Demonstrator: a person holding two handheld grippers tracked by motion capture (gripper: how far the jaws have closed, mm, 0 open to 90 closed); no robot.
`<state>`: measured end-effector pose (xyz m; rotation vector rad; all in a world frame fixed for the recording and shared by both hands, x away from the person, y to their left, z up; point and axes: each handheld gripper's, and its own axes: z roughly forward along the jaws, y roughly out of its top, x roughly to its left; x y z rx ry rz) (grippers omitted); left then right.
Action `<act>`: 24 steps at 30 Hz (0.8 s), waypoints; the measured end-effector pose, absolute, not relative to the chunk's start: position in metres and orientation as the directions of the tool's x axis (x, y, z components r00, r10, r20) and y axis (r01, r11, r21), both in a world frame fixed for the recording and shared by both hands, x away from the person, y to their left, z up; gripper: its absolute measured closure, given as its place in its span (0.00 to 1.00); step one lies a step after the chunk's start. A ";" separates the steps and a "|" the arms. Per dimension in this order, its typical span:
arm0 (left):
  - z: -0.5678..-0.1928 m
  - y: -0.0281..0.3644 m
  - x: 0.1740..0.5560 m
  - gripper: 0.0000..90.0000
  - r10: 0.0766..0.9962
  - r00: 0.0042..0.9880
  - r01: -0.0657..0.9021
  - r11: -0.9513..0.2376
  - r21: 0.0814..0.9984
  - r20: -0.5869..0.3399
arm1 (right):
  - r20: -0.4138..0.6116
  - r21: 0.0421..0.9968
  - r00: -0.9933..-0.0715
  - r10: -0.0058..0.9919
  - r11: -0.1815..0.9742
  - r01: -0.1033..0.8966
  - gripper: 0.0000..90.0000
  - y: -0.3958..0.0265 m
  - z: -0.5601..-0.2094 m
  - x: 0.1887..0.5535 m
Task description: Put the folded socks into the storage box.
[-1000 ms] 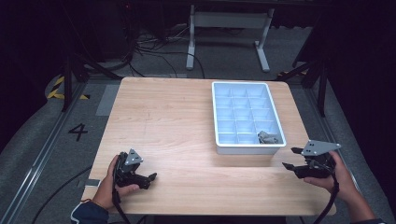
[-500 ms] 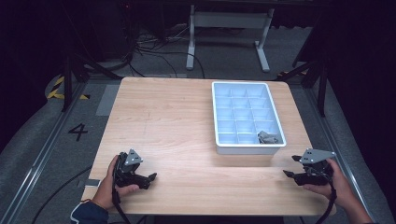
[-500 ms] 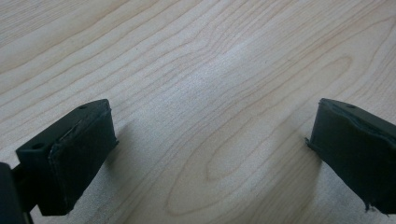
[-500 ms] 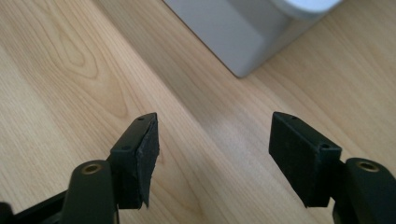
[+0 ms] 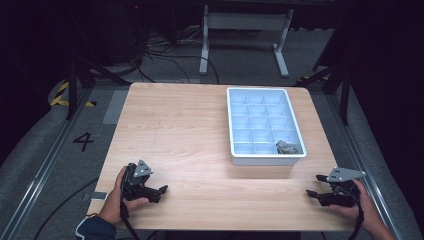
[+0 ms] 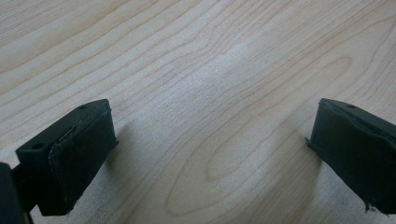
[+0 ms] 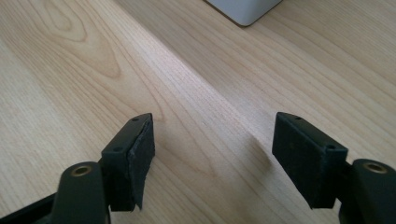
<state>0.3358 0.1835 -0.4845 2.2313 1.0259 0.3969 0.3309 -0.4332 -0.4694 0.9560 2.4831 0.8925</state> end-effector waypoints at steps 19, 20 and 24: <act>-0.485 0.183 0.336 0.00 0.760 0.649 0.568 -0.488 0.663 0.003 | -0.002 0.746 -0.674 0.738 0.450 0.490 0.26 -0.445 -0.484 0.326; -0.485 0.183 0.336 0.00 0.761 0.648 0.569 -0.487 0.663 0.002 | -0.002 0.746 -0.674 0.738 0.450 0.490 0.26 -0.445 -0.484 0.326; -0.485 0.183 0.336 0.00 0.761 0.649 0.567 -0.488 0.664 0.005 | -0.003 0.746 -0.674 0.738 0.451 0.490 0.26 -0.445 -0.484 0.326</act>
